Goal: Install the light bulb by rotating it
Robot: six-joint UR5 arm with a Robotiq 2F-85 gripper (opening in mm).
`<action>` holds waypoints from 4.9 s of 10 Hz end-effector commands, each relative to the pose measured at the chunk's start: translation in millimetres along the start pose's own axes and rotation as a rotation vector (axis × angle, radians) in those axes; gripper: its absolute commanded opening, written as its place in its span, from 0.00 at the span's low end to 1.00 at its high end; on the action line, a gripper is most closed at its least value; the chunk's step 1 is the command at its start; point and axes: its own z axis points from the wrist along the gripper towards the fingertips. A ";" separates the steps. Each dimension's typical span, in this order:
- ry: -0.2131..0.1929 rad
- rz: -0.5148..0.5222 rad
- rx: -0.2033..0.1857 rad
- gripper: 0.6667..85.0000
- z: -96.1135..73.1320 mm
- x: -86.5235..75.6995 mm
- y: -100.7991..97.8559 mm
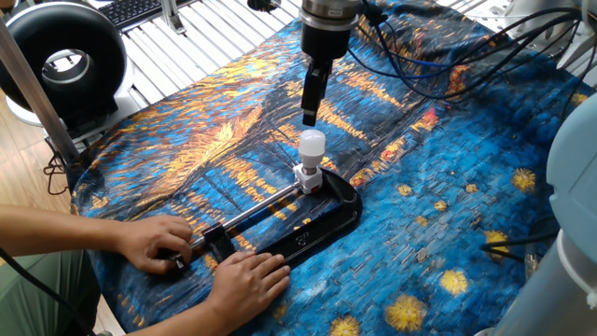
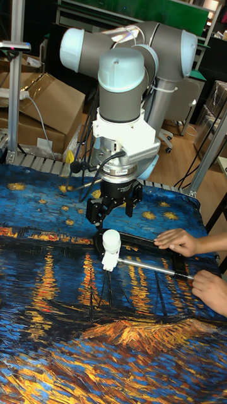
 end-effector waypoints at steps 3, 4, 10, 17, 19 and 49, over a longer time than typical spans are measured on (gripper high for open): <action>-0.051 -0.055 -0.026 0.99 11.8 -7.2 -12.7; -0.071 -0.065 -0.026 0.98 18.6 -5.8 -18.7; -0.066 -0.057 -0.024 0.93 29.7 0.8 -26.8; -0.095 0.045 -0.065 0.91 39.6 -1.7 -14.9; -0.110 0.061 -0.074 0.91 48.5 -2.8 -9.5; -0.127 0.282 -0.025 0.15 66.0 -0.1 -9.3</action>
